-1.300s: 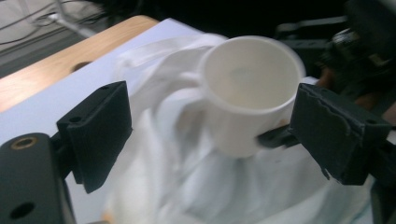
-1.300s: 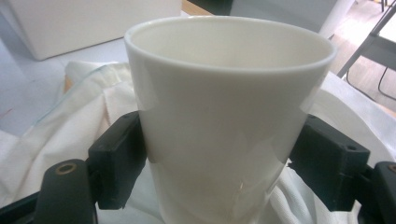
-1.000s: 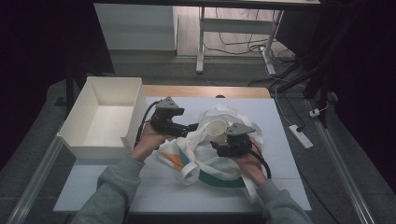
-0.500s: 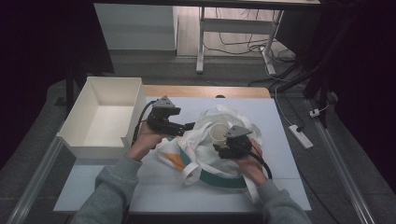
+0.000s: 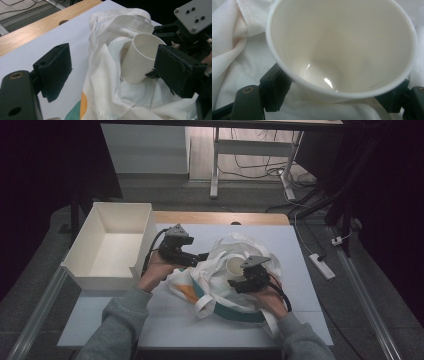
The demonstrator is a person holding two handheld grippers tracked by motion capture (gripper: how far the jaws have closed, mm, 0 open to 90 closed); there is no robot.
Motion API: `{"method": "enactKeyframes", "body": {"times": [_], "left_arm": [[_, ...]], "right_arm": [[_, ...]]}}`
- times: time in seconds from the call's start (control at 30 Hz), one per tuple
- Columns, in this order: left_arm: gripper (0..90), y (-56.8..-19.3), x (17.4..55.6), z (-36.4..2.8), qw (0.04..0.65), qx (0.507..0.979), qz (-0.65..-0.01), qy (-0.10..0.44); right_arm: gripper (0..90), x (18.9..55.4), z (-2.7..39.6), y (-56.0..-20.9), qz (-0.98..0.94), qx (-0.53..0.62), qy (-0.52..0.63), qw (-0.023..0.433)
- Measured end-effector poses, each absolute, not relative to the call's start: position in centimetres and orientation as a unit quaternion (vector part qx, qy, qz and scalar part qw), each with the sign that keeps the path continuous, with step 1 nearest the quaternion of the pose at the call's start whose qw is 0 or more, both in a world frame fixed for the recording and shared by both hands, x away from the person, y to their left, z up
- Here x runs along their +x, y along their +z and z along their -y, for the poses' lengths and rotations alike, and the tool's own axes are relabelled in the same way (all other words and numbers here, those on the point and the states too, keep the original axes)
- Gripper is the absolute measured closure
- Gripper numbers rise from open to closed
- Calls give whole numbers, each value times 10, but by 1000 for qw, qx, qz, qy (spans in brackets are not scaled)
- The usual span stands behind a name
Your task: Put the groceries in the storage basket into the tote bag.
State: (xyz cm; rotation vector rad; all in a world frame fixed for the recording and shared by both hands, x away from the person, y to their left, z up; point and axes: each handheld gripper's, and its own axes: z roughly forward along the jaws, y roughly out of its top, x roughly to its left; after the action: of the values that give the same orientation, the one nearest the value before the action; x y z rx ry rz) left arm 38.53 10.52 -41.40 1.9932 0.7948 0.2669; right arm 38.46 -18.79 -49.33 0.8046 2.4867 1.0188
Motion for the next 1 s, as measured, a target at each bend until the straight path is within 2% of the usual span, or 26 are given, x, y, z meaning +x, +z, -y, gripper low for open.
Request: {"method": "enactKeyframes", "body": {"times": [0.2, 0.3, 0.43, 0.77, 1.0], "left_arm": [[146, -417, 387, -106, 466, 816, -326, 106], [146, -418, 387, -105, 463, 818, -325, 106], [146, -420, 386, -106, 459, 819, -327, 105], [148, -429, 367, -118, 435, 828, -335, 114], [156, -435, 363, -117, 429, 831, -340, 103]], "right_arm": [[219, 385, 189, -494, -870, 285, 367, 164], [160, 384, 190, -492, -866, 288, 377, 157], [112, 379, 191, -486, -859, 287, 389, 171], [93, 362, 208, -462, -842, 285, 415, 192], [122, 357, 225, -451, -825, 292, 440, 203]]}}
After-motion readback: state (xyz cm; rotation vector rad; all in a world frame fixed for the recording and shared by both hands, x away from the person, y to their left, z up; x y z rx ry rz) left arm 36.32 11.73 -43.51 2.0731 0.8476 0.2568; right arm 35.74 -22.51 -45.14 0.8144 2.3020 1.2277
